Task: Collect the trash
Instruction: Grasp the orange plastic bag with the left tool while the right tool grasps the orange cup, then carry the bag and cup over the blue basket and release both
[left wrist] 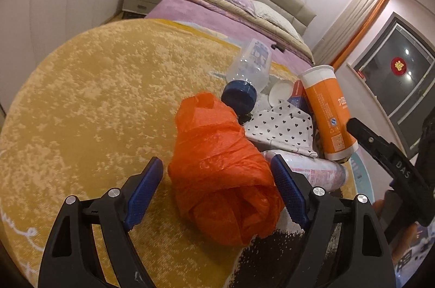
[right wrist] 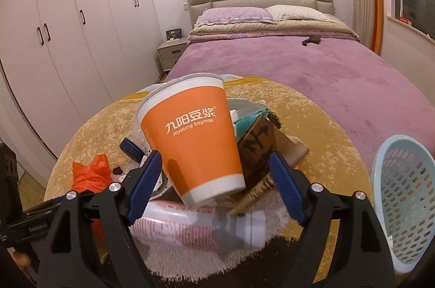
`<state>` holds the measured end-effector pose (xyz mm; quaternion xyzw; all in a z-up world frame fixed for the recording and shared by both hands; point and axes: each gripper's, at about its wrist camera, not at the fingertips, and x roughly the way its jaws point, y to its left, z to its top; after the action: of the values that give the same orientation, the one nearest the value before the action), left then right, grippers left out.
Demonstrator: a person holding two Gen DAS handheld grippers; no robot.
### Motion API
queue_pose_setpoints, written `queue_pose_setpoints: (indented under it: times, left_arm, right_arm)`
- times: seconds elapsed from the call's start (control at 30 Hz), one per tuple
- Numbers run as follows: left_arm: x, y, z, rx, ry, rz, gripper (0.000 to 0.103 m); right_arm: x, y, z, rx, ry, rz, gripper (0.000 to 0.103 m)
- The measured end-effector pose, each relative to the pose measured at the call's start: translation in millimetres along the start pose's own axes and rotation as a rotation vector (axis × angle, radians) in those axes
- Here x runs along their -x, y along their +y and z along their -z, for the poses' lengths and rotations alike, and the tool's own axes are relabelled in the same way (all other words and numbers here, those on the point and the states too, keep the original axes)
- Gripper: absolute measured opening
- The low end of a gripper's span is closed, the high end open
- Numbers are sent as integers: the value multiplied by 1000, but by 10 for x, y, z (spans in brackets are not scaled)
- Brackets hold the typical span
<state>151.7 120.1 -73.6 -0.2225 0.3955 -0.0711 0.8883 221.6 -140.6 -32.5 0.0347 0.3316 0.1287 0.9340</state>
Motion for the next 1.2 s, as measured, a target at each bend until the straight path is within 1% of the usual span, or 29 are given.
queue_pose_setpoints:
  times: [0.13, 0.3, 0.4, 0.43, 0.47, 0.5, 0.53, 0.63, 0.77, 0.97, 1.1, 1.2]
  left_arm:
    - [-65, -6, 17, 14, 28, 32, 79]
    - [-95, -52, 48, 1, 36, 36, 79]
    - [-115, -73, 57, -5, 38, 31, 77]
    - [-113, -71, 65, -7, 38, 29, 72]
    - [-109, -70, 65, -8, 38, 30, 68]
    - [-108, -68, 68, -7, 41, 36, 62]
    - [-108, -52, 62, -2, 39, 41, 59]
    - [-75, -26, 64, 14, 24, 52, 51]
    - [33, -27, 50, 3, -8, 39, 49]
    - [303, -190, 33, -57, -85, 34, 49]
    - [516, -378, 38, -110, -143, 51, 49]
    - [633, -546, 79, -157, -165, 74, 49]
  right_arm:
    - [-130, 3, 16, -4, 14, -8, 78]
    - [-221, -5, 57, -12, 28, -26, 78]
    - [-249, 16, 65, -10, 33, -29, 78]
    - [-250, 27, 72, -8, 32, -33, 78]
    - [-248, 33, 77, -6, 31, -36, 72]
    - [-245, 46, 83, 1, 33, -40, 65]
    - [-233, 46, 97, 6, 36, -41, 63]
    - [-205, 77, 131, 14, 32, -38, 60]
    - [-87, 78, 153, 1, 1, -47, 59]
    - [204, 57, 149, -20, -47, -56, 59]
    - [499, 27, 199, -23, -80, -62, 59]
    - [742, -14, 279, -11, -102, -39, 59]
